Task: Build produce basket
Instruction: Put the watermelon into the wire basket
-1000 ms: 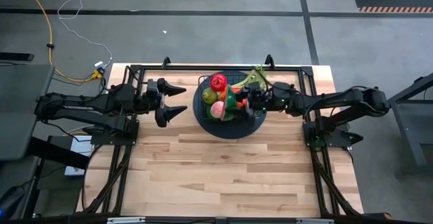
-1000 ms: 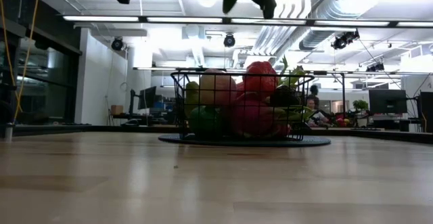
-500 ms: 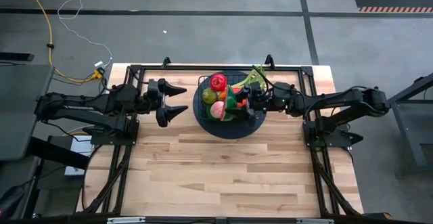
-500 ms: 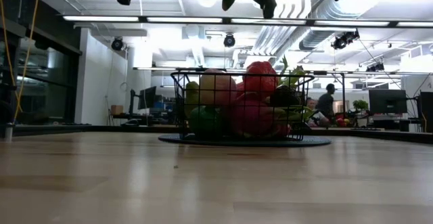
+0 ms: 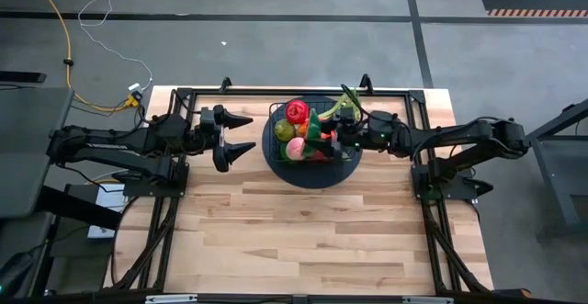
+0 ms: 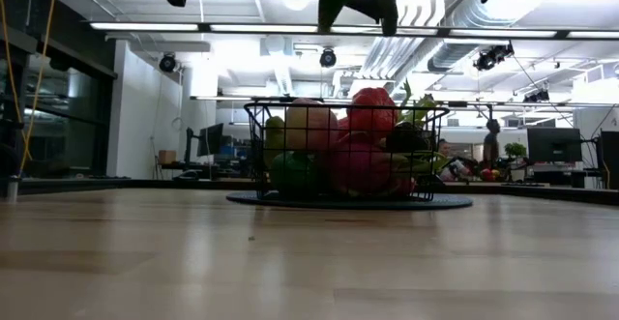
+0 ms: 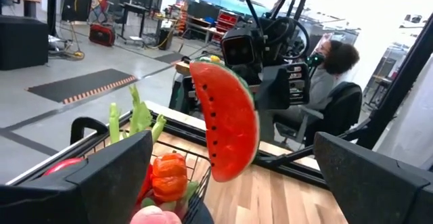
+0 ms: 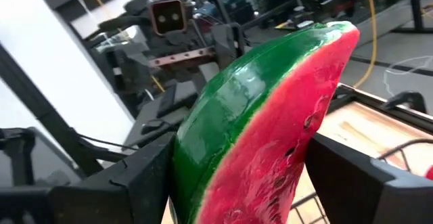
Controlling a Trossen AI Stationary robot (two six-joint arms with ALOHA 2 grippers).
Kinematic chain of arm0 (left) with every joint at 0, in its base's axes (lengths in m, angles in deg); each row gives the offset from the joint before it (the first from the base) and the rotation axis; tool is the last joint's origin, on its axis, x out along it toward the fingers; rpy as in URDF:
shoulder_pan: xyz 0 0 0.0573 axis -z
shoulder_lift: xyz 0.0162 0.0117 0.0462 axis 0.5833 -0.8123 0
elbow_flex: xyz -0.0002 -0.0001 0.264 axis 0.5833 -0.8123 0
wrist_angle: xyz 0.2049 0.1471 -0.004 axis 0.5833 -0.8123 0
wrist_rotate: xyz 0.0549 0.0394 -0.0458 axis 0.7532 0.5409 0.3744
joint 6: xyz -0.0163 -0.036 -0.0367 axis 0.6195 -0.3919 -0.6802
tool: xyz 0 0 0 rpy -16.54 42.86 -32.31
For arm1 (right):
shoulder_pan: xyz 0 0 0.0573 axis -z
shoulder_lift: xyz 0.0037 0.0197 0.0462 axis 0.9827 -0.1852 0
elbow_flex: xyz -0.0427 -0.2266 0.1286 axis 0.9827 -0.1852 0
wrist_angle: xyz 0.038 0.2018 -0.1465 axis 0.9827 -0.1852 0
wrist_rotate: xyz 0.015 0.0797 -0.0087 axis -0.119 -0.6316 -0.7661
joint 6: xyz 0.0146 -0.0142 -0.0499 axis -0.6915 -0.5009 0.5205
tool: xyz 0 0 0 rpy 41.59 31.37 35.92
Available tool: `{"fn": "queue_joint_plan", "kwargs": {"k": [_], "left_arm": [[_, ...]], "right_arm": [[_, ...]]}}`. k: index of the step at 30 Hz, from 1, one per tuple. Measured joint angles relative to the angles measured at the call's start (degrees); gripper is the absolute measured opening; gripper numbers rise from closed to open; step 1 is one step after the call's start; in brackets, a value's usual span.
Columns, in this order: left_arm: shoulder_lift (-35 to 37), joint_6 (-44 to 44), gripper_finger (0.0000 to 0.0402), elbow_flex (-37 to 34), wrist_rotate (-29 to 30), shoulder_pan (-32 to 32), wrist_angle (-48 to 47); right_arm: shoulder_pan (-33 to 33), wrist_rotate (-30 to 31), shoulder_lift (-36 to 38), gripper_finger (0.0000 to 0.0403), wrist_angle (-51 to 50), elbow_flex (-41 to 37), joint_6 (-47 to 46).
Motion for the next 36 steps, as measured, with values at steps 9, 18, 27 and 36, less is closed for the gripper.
{"fn": "queue_joint_plan", "kwargs": {"k": [9,18,27,36], "left_arm": [[0.0,0.1,0.0397,0.0,0.2,0.0,0.0],[0.0,0.1,0.0397,0.0,0.4,0.0,0.0],[0.0,0.7,0.0397,0.0,0.7,0.0,0.0],[0.0,1.1,0.0397,0.0,0.7,0.0,0.0]], "right_arm": [[0.0,5.6,-1.2,0.0289,-4.7,2.6,3.3],[0.0,7.8,-12.7,0.0289,-16.0,15.4,10.0],[1.2,5.4,-21.1,0.0289,-15.5,21.2,11.9],[2.2,5.6,-22.8,0.0289,-15.7,21.6,19.3]]}}
